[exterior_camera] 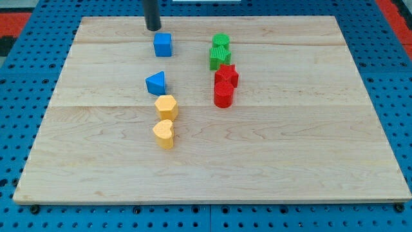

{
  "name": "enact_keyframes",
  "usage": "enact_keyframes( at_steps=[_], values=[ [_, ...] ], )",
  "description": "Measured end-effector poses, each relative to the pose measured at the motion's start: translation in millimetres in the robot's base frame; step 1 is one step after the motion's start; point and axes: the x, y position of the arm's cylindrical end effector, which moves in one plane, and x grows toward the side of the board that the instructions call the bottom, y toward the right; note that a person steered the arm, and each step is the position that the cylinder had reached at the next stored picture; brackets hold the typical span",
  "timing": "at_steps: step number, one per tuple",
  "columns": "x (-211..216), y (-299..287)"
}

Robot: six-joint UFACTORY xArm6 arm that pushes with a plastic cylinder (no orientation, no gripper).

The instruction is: Push the blue cube close to the blue triangle

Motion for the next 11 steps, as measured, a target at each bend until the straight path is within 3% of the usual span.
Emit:
enact_keyframes(
  at_steps=[2,5,7,8,9,11],
  values=[
    [51,1],
    [39,39],
    [81,21],
    [66,39],
    [17,42],
    [1,37]
  ],
)
